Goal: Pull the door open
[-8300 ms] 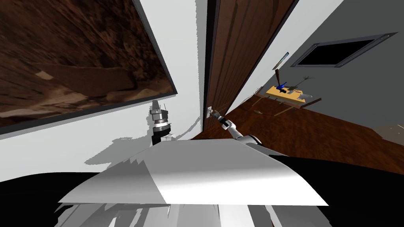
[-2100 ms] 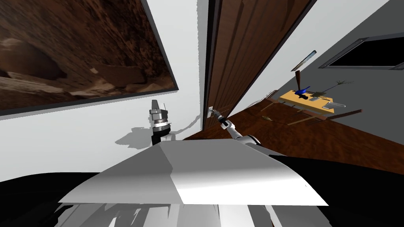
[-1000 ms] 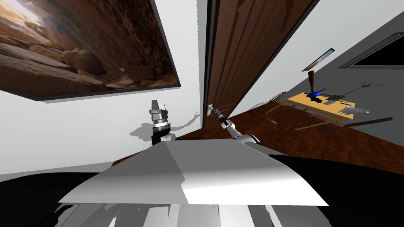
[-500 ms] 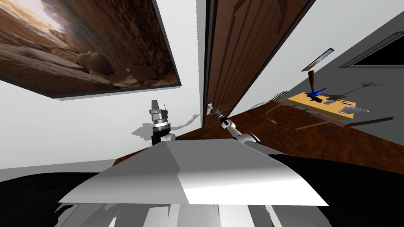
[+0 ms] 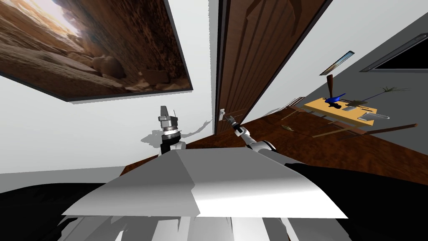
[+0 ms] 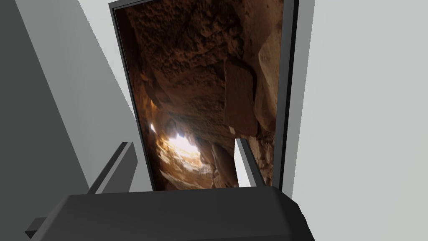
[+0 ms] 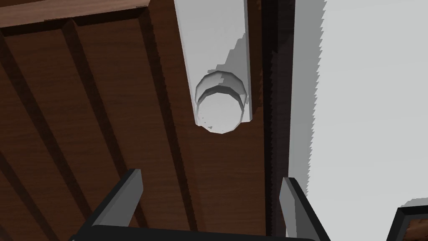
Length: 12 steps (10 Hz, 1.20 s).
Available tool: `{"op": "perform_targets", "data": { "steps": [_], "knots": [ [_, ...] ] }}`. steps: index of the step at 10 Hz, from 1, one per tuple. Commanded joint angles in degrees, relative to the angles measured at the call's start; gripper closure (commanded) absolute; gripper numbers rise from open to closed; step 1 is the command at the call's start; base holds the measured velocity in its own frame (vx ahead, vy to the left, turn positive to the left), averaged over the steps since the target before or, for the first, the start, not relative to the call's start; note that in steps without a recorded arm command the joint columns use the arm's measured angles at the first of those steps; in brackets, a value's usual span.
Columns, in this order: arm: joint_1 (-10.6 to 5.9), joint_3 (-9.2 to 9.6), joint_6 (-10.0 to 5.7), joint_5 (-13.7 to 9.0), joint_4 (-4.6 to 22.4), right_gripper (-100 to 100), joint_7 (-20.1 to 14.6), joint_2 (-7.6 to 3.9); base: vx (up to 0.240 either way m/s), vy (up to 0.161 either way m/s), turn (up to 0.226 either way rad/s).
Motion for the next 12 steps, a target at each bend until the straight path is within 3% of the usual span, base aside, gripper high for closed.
{"op": "perform_targets", "data": {
  "steps": [1, 5, 6, 12],
  "knots": [
    [-0.41, 0.04, 0.20, 0.22, 0.77, -100, 2.86, -0.20, -0.078, -0.021, 0.016],
    [-1.10, 0.08, 0.46, 0.59, 2.21, -100, 7.17, -0.50, -0.080, -0.004, 0.010],
    [-1.02, 0.06, 0.39, 0.53, 2.04, -100, 6.51, -0.40, -0.035, -0.003, 0.001],
    [-1.20, -0.90, 0.98, 0.22, 2.37, -100, 8.01, 0.37, 0.174, 0.053, 0.030]
  ]
}}
